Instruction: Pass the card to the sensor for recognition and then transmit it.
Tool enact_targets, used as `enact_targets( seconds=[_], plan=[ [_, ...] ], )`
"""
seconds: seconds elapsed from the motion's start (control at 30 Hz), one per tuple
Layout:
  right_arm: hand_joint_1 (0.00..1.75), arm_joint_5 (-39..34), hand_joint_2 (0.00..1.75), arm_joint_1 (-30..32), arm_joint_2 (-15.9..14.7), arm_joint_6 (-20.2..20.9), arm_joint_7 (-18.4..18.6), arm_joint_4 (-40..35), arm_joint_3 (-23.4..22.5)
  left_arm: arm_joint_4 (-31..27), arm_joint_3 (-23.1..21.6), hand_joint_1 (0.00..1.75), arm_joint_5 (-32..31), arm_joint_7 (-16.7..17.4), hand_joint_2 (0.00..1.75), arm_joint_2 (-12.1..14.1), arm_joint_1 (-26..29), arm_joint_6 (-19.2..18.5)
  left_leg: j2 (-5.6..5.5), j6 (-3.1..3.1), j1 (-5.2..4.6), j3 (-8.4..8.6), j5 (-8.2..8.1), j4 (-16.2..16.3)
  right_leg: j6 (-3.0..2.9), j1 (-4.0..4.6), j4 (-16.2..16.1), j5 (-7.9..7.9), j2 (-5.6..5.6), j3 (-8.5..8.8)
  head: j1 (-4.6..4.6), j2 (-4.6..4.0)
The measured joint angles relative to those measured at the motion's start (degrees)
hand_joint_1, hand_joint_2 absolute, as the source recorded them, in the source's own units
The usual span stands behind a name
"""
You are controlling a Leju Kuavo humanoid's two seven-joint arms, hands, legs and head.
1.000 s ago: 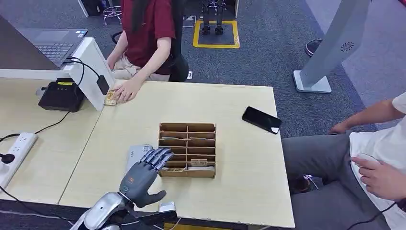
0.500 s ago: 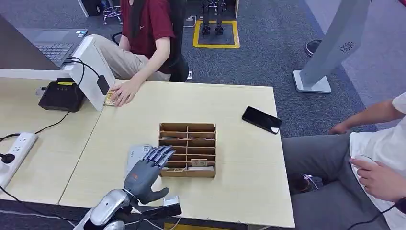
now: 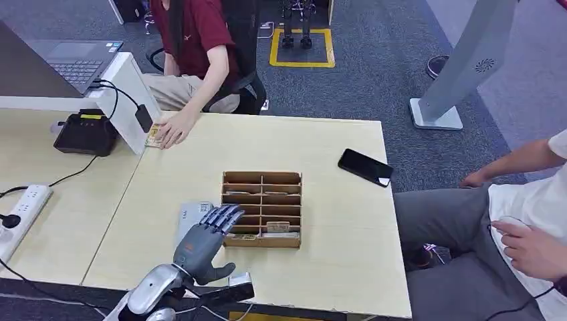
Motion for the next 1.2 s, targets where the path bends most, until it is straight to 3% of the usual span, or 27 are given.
enact_targets(
  seconds=[1.2],
  plan=[
    [0.0, 0.35, 0.0, 0.0, 0.0, -0.04, -0.26, 0.0, 0.0, 0.11, 0.0, 0.0, -0.11, -1.2, 1.75, -1.03, 0.03, 0.37, 0.0, 0.0, 0.0, 0.0, 0.0, 0.0, 0.0, 0.0, 0.0, 0.0, 0.0, 0.0, 0.0, 0.0]
  ],
)
